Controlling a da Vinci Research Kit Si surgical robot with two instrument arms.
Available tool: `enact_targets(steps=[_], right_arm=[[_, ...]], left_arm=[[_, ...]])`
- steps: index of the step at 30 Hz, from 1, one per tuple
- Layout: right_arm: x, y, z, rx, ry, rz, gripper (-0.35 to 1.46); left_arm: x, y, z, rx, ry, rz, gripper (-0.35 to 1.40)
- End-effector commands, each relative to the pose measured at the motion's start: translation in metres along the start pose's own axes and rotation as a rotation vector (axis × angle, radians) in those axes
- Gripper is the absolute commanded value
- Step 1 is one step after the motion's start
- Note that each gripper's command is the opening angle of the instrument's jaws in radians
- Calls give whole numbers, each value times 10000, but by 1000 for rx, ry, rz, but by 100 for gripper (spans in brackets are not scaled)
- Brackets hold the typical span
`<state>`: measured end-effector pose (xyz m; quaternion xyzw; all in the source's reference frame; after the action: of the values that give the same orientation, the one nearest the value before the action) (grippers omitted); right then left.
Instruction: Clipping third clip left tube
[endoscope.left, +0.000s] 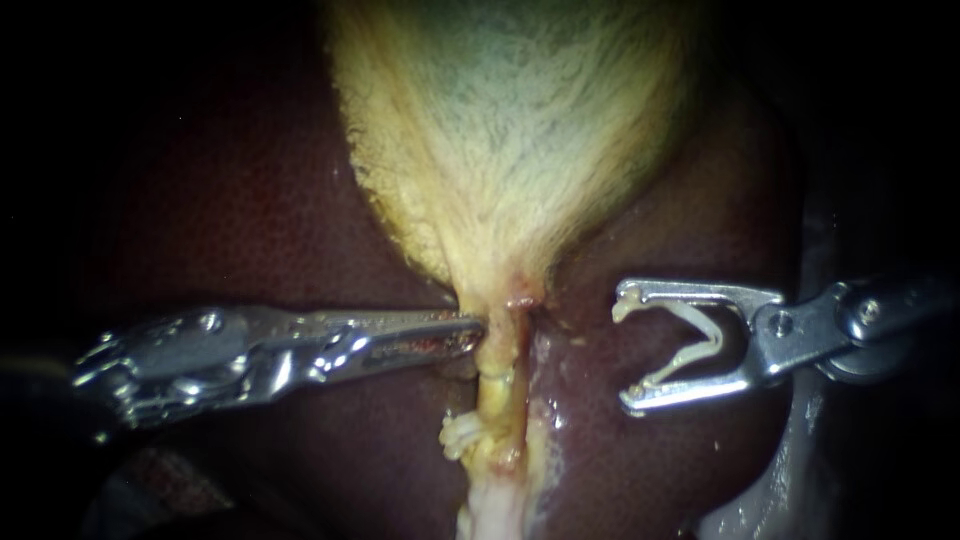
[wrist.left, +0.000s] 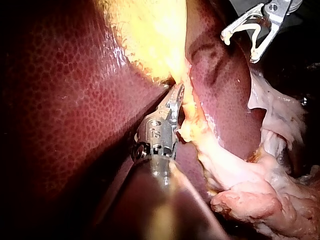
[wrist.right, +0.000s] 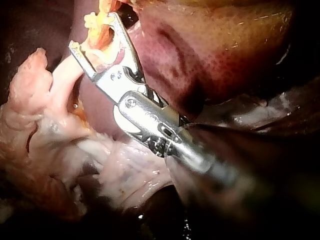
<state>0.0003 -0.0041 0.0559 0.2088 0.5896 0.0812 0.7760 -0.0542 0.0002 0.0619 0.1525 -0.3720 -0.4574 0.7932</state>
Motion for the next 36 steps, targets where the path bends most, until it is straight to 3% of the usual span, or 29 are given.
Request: enact_targets(steps=[1,9,14,18,25,30,36], right_arm=[[0,0,2,0,0,-1,60],[-12,-10,45,35,-3,161,60],[-34,-21,98,58,-12,276,60],[-51,-23,137,76,-21,325,58],[-82,-1,174,93,-30,365,55],[-103,19,173,68,-33,373,54],[-115,35,164,31,-71,371,53]], left_arm=[[0,0,0,0,0,0,-30],[-1,8,-20,8,4,1,-30],[-1,18,-43,-2,2,1,-30],[-3,23,-57,-9,1,0,-30],[-5,18,-68,-11,1,-2,-30],[-7,12,-72,-11,-2,-4,-30],[-9,8,-77,-10,-5,-6,-30]])
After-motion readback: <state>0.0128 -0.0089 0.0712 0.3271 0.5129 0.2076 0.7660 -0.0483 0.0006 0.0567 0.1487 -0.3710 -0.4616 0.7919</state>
